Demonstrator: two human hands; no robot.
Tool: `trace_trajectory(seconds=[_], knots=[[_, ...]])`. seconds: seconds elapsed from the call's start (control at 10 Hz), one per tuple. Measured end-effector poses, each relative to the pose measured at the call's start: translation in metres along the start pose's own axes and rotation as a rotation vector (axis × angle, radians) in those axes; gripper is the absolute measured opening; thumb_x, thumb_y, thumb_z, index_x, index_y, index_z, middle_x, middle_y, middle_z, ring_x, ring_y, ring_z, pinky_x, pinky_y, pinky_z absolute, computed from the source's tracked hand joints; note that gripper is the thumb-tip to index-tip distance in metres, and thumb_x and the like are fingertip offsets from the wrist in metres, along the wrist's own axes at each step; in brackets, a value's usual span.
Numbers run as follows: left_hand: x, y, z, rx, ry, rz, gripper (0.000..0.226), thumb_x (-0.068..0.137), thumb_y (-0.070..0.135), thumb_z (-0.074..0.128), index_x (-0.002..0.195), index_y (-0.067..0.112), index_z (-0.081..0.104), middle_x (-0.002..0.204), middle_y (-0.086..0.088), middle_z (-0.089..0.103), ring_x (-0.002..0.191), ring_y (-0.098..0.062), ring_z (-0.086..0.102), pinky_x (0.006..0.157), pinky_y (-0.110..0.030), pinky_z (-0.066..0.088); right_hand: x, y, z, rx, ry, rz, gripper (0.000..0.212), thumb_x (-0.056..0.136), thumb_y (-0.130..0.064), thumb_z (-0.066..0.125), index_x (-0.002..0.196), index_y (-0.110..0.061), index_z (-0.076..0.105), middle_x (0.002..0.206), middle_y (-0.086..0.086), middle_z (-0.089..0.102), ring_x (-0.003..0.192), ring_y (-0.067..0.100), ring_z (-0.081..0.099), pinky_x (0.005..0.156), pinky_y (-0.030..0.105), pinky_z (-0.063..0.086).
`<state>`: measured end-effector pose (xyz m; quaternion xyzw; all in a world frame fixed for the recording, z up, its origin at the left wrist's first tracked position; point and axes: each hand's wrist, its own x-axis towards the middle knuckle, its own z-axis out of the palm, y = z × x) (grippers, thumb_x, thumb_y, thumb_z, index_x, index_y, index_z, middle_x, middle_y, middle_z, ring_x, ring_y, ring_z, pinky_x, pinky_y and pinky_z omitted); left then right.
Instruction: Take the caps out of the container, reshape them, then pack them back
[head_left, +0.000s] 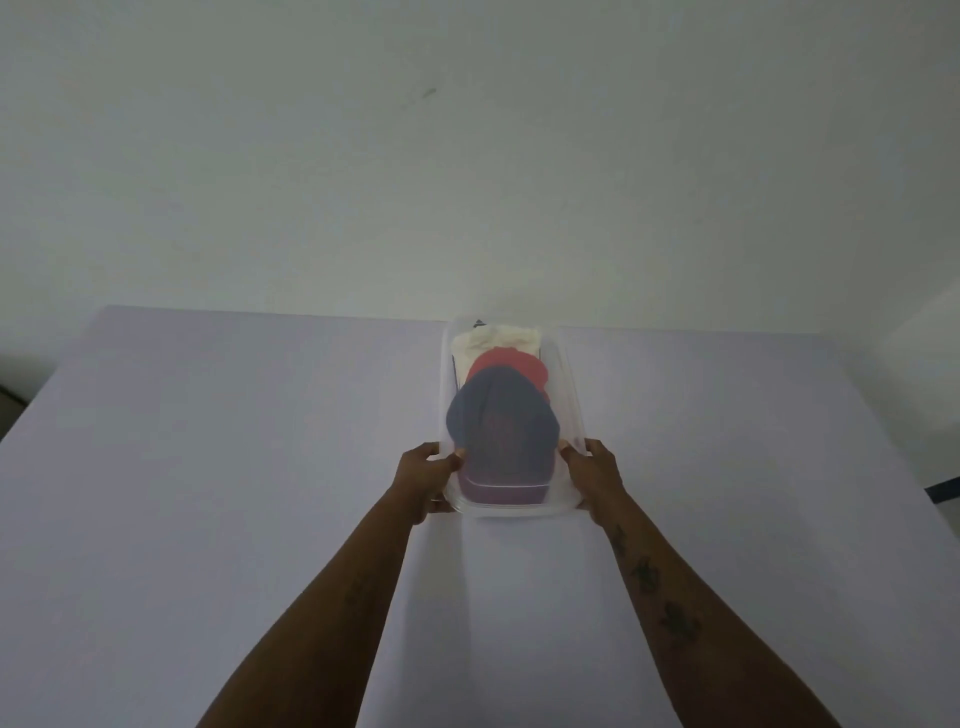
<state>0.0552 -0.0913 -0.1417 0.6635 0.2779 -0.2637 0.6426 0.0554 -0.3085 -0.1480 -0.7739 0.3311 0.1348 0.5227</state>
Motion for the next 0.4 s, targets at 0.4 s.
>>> trace_trajectory(seconds=[0.4], knots=[[-0.073,0.044,-0.031,0.429,0.160,0.193,0.066,0.102,0.045,0.021,0.148,-0.002,0.023,0.156,-0.018,0.023,0.142,-0.034,0.027,0.114,-0.042,0.024,-0.049,-0.022,-0.038,-0.445,0.077,-0.231,0.077,0.091,-0.052,0.050,0.147,-0.007,0.024,0.155,0.013,0.023,0.140,0.032,0.028,0.112,0.047,0.030]])
